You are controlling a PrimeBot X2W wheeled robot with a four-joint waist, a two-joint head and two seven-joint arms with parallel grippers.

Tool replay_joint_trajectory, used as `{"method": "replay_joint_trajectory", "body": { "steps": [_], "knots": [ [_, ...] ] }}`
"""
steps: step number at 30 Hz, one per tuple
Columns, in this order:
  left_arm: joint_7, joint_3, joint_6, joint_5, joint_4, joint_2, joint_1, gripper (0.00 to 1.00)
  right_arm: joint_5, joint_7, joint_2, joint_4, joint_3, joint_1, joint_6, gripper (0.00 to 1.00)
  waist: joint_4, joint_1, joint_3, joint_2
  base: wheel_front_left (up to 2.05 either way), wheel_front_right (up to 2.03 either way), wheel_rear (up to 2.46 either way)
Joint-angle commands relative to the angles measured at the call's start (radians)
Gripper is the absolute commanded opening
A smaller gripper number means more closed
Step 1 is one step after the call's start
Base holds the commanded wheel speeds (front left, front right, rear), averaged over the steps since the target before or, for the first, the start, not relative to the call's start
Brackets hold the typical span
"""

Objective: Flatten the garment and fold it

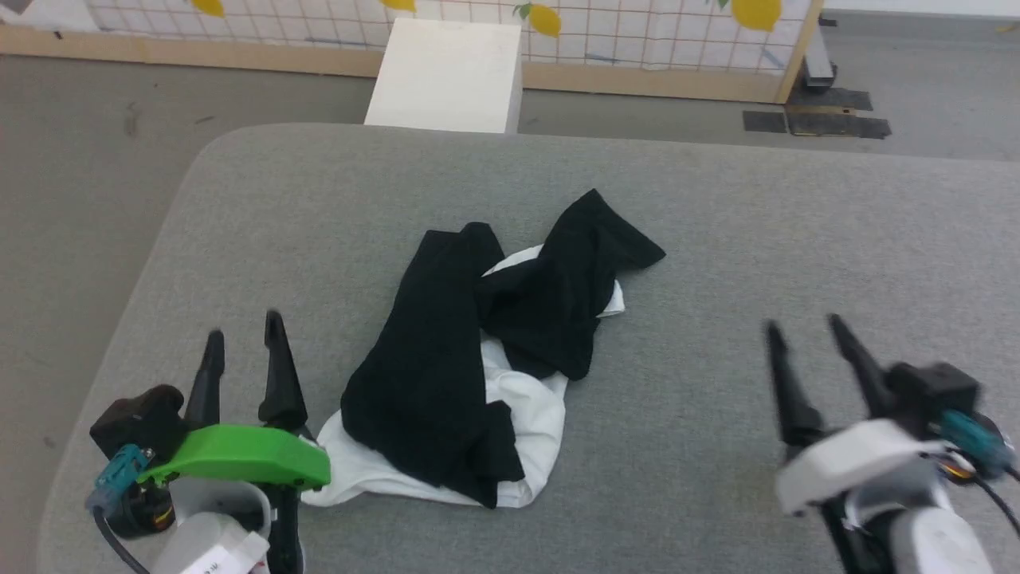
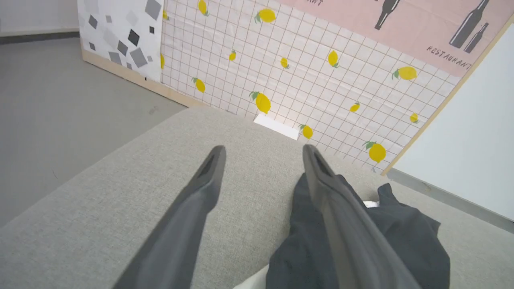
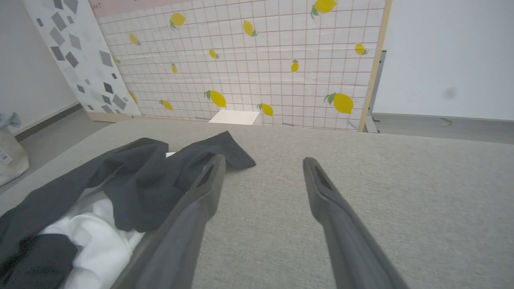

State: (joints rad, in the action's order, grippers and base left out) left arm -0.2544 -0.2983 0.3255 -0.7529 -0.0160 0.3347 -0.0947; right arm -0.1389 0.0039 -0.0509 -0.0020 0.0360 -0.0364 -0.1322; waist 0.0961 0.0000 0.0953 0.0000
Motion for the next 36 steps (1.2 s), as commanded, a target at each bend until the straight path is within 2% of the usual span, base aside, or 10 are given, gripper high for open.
{"method": "replay_joint_trajectory", "body": {
  "steps": [1, 2, 7, 11, 16, 17, 19, 26, 31, 36],
  "knots": [
    [-0.007, 0.023, -0.018, 0.059, -0.021, -0.027, 0.012, 1.00, 0.010, 0.015, 0.001, -0.003, -0.040, -0.039, 0.002, 1.00, 0.025, 0.0000, 0.021, 0.0000, 0.00, 0.00, 0.00],
    [-0.007, 0.070, -0.070, 0.166, -0.046, -0.095, 0.014, 1.00, 0.021, 0.066, 0.001, 0.021, -0.143, -0.117, 0.002, 1.00, 0.058, 0.0000, 0.056, 0.0000, 0.00, 0.00, 0.00],
    [-0.007, 0.114, -0.162, 0.283, -0.038, -0.207, 0.005, 1.00, 0.035, 0.208, -0.008, 0.121, -0.285, -0.256, 0.002, 1.00, 0.127, 0.0000, 0.121, 0.0000, 0.00, 0.00, 0.00],
    [-0.007, 0.148, -0.223, 0.321, -0.012, -0.261, -0.006, 1.00, 0.028, 0.359, -0.031, 0.212, -0.324, -0.327, 0.002, 1.00, 0.183, 0.0000, 0.161, 0.0000, 0.00, 0.00, 0.00],
    [-0.007, 0.179, -0.262, 0.334, 0.010, -0.282, -0.011, 1.00, 0.037, 0.511, -0.056, 0.264, -0.332, -0.361, 0.002, 1.00, 0.223, 0.0000, 0.181, 0.0000, 0.00, 0.00, 0.00],
    [-0.007, 0.182, -0.264, 0.332, 0.013, -0.283, -0.010, 1.00, 0.029, 0.518, -0.061, 0.261, -0.340, -0.364, 0.002, 0.34, 0.226, 0.0000, 0.181, 0.0000, 0.00, 0.00, 0.00],
    [-0.007, 0.181, -0.259, 0.310, 0.014, -0.284, -0.008, 1.00, 0.008, 0.527, -0.074, 0.255, -0.351, -0.361, 0.002, 0.00, 0.226, 0.0000, 0.180, 0.0000, 0.00, 0.00, 0.00],
    [-0.007, 0.194, -0.243, 0.311, 0.018, -0.284, 0.004, 1.00, 0.002, 0.388, -0.092, 0.170, -0.238, -0.357, 0.002, 0.00, 0.179, 0.0000, 0.138, 0.0000, 0.00, 0.00, 0.00],
    [-0.007, 0.209, -0.252, 0.328, 0.030, -0.284, 0.016, 1.00, 0.075, 0.304, -0.084, 0.054, -0.030, -0.324, 0.002, 0.00, 0.126, 0.0000, 0.086, 0.0000, 0.00, 0.00, 0.00],
    [-0.007, 0.207, -0.259, 0.340, 0.039, -0.284, 0.032, 1.00, 0.142, 0.344, -0.059, -0.081, 0.183, -0.229, 0.002, 0.00, 0.074, 0.0000, 0.048, 0.0000, 0.00, 0.00, 0.00]
  ]
}}
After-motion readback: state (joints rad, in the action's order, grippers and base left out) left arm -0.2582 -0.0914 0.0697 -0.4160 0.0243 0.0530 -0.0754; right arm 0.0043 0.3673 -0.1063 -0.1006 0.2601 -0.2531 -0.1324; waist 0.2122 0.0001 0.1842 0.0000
